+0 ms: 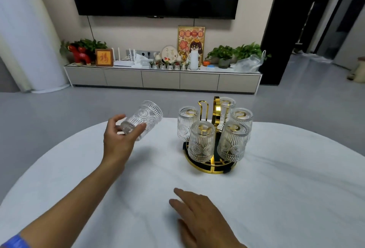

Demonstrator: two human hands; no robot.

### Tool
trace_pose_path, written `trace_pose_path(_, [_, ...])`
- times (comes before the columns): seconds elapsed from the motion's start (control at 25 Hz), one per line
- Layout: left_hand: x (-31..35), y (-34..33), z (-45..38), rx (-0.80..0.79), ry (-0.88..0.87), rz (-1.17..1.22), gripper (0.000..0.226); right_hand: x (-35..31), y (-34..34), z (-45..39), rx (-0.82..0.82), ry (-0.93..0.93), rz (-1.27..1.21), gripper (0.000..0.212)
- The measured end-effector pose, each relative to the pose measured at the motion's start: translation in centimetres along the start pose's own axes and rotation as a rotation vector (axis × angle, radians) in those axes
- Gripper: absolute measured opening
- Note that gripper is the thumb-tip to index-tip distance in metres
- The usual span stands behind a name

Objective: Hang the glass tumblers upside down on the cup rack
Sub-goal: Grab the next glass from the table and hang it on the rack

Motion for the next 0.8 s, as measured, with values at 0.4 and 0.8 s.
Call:
trace_pose_path(0.4, [6.7, -3.8, 1.2, -0.004, 0.218, 0.513, 0.057, 6.8, 15.9, -13.2, 0.233, -0.356, 0.309, 0.045])
trace_pose_path(0.8, [8.7, -7.6, -4.0, -0.104, 0.040, 0.290, 0.053, 11.2, 13.9, -14.6, 0.184, -0.324, 0.215, 0.042])
Point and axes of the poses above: each hand's wrist, its own z-axis away from the middle knuckle, its own y-axis out of the back of the hand, x = y × z, the point moved 2 cm from there along -z, towards the middle knuckle, and after that the axes turned 6 degrees about -y, right-handed, at the moved point
